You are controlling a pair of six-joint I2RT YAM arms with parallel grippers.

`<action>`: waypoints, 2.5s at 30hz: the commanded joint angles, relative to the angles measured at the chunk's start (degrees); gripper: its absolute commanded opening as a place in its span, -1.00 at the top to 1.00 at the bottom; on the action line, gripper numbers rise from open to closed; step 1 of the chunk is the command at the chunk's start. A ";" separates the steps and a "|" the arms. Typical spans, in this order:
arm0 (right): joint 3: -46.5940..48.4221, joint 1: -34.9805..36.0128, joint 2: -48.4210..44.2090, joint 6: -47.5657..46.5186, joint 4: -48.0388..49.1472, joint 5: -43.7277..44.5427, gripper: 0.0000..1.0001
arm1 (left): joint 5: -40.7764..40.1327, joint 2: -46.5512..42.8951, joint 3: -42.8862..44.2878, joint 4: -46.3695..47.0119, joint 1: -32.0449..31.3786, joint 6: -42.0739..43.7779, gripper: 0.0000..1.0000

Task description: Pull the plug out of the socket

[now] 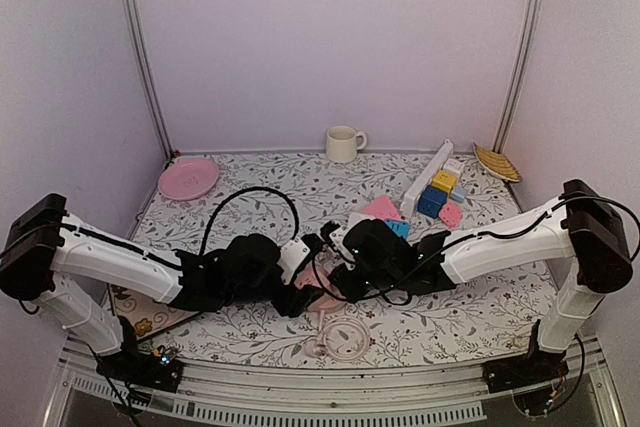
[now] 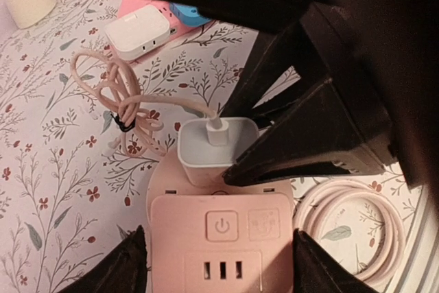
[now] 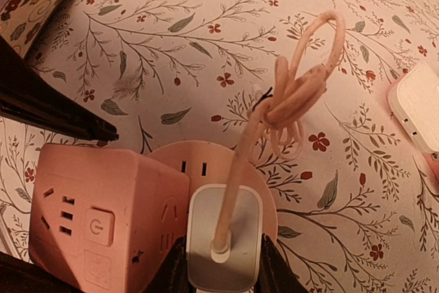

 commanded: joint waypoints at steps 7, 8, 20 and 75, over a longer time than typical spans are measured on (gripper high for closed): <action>-1.01 -0.16 -2.84 1.50 6.61 -0.70 0.94 | -0.47 2.18 -2.47 3.28 -0.81 0.12 -0.53; -1.01 -0.17 -2.69 1.59 6.67 -0.69 0.94 | -0.31 2.22 -2.86 3.89 -0.85 -0.03 -0.53; -0.61 -0.20 -0.44 2.04 5.32 0.69 0.95 | 1.46 2.43 -1.29 4.78 -0.87 -0.44 0.12; 4.09 2.74 11.87 5.12 -1.89 7.75 0.96 | -4.49 -10.27 -0.84 7.14 -4.84 4.39 0.47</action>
